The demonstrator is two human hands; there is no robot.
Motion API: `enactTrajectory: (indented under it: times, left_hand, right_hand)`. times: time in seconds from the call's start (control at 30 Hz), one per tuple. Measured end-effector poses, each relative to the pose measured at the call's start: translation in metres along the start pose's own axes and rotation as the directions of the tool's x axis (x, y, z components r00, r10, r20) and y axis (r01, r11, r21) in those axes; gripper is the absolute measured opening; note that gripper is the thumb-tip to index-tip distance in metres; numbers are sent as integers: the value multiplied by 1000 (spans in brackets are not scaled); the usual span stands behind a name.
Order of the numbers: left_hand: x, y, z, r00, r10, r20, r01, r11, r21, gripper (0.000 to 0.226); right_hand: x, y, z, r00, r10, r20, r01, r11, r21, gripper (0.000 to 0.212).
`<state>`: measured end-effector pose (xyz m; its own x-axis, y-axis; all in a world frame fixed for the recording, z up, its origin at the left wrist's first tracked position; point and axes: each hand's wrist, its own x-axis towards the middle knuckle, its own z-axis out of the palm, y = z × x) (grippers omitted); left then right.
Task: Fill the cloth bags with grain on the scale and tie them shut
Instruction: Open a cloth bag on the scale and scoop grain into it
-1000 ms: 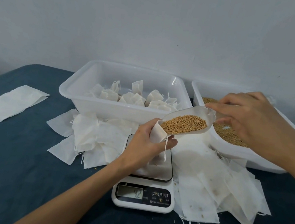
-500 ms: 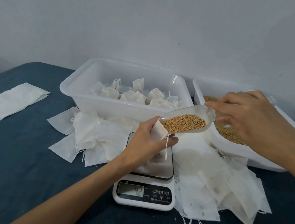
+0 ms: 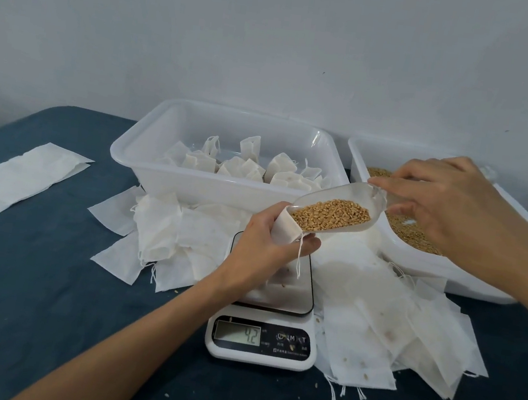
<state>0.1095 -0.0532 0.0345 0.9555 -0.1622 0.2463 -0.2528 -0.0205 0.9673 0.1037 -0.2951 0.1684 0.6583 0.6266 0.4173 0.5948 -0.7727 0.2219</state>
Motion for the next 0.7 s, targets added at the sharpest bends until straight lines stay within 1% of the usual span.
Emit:
enactTrajectory:
  times: [0.13, 0.37, 0.7]
  left_hand:
    - [-1, 3, -2, 1000, 1, 23, 0, 999, -47, 30]
    - [-1, 3, -1, 1000, -8, 2, 8, 1000, -24, 33]
    - [-1, 3, -1, 1000, -22, 7, 23, 999, -33, 29]
  right_hand:
    - [1, 1, 1, 1000, -5, -15, 5, 1000, -7, 39]
    - [2, 1, 2, 999, -30, -26, 29, 999, -28, 40]
    - [3, 1, 0, 998, -39, -43, 37, 999, -38, 40]
